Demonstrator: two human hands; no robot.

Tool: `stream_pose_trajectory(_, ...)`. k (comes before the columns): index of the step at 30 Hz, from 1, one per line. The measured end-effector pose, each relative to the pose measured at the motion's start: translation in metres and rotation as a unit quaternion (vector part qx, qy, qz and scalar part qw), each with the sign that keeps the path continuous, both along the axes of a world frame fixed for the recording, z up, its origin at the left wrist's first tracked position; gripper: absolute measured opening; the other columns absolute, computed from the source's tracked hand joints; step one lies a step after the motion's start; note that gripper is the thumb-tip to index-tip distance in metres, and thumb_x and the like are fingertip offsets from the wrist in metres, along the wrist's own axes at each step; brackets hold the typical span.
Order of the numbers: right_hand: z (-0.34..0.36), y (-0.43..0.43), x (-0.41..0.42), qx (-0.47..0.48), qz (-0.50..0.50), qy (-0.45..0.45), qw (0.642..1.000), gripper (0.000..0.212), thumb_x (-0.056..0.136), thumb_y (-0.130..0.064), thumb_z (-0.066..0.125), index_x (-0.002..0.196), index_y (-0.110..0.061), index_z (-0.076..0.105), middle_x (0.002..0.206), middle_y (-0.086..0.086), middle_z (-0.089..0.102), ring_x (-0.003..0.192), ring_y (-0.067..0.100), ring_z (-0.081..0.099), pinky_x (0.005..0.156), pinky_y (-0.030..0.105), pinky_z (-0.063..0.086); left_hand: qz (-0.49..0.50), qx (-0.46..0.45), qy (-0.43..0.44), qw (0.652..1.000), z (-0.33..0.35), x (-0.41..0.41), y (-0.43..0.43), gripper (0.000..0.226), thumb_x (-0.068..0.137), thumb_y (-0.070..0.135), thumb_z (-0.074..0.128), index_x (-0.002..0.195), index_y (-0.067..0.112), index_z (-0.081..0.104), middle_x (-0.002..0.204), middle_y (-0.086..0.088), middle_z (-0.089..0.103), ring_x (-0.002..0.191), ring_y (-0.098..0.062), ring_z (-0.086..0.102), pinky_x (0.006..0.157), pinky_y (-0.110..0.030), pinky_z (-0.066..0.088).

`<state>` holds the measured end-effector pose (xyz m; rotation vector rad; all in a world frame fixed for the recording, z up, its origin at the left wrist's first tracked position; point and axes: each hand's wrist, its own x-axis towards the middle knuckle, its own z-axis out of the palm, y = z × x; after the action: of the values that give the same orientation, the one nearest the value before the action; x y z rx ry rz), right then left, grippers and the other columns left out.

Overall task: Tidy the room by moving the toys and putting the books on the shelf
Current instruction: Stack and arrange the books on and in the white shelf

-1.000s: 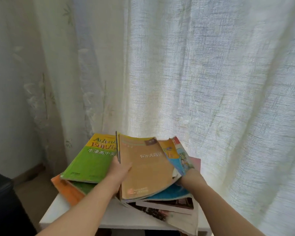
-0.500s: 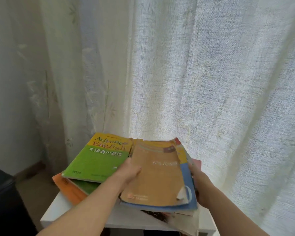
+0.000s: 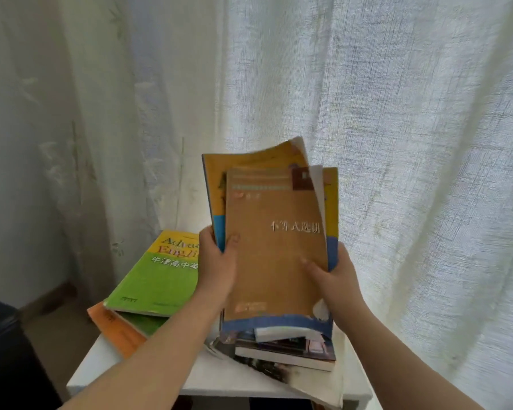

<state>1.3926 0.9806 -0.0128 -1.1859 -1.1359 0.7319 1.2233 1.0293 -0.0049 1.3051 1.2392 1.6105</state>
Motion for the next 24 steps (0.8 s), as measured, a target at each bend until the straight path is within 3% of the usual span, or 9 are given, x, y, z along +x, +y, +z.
stream_pose_trajectory(4, 0.008, 0.008, -0.007, 0.03, 0.005, 0.055, 0.998, 0.03, 0.085, -0.01, 0.066, 0.102, -0.032, 0.054, 0.094, -0.014, 0.065, 0.087, 0.009, 0.064, 0.058, 0.017, 0.051, -0.051, 0.086, -0.051, 0.994, 0.009, -0.007, -0.005, 0.012, 0.096, 0.014, 0.047, 0.102, 0.022, 0.04, 0.089, 0.007, 0.05, 0.079, -0.006, 0.052, 0.066, -0.016, 0.044)
stream_pose_trajectory(7, 0.008, 0.011, -0.009, 0.028, 0.025, 0.097, 0.995, 0.029, 0.084, -0.009, 0.066, 0.099, -0.032, 0.057, 0.086, -0.018, 0.067, 0.076, 0.003, 0.066, 0.051, 0.012, 0.051, -0.115, 0.068, -0.08, 0.988, 0.01, -0.01, -0.003, 0.017, 0.095, 0.014, 0.048, 0.108, 0.021, 0.04, 0.094, 0.01, 0.054, 0.081, 0.0, 0.056, 0.068, -0.016, 0.049)
stream_pose_trajectory(12, 0.006, 0.016, 0.001, -0.031, 0.046, 0.123, 0.991, 0.031, 0.077, -0.011, 0.072, 0.102, -0.025, 0.058, 0.098, -0.003, 0.069, 0.09, 0.017, 0.065, 0.071, 0.032, 0.052, -0.223, -0.03, -0.066, 0.972, 0.005, -0.017, 0.004, 0.031, 0.084, 0.01, 0.066, 0.103, 0.03, 0.052, 0.105, 0.007, 0.064, 0.091, -0.007, 0.062, 0.071, -0.023, 0.05)
stream_pose_trajectory(17, -0.016, 0.012, 0.003, -0.091, 0.066, 0.1, 0.989, 0.03, 0.08, -0.008, 0.07, 0.103, -0.024, 0.058, 0.099, -0.003, 0.067, 0.093, 0.019, 0.061, 0.078, 0.032, 0.049, -0.242, -0.097, -0.078, 0.962, -0.007, -0.017, 0.006, 0.021, 0.085, 0.011, 0.064, 0.096, 0.027, 0.056, 0.101, 0.002, 0.066, 0.09, -0.013, 0.063, 0.074, -0.026, 0.052)
stream_pose_trajectory(20, -0.02, 0.008, 0.001, -0.086, 0.043, 0.094, 0.991, 0.026, 0.081, -0.012, 0.07, 0.095, -0.03, 0.056, 0.093, -0.009, 0.064, 0.092, 0.018, 0.06, 0.082, 0.035, 0.049, -0.197, -0.066, -0.059, 0.976, -0.011, -0.015, 0.0, 0.019, 0.085, 0.011, 0.065, 0.092, 0.027, 0.057, 0.093, 0.006, 0.066, 0.083, -0.009, 0.064, 0.065, -0.019, 0.054)
stream_pose_trajectory(24, -0.018, -0.015, -0.01, -0.08, 0.032, 0.076, 0.993, 0.035, 0.08, -0.016, 0.072, 0.112, -0.022, 0.059, 0.104, -0.002, 0.067, 0.103, 0.026, 0.061, 0.092, 0.044, 0.05, -0.165, -0.03, -0.035, 0.985, -0.01, -0.02, -0.025, 0.019, 0.084, 0.014, 0.066, 0.091, 0.029, 0.057, 0.09, 0.009, 0.067, 0.08, -0.005, 0.065, 0.062, -0.016, 0.054)
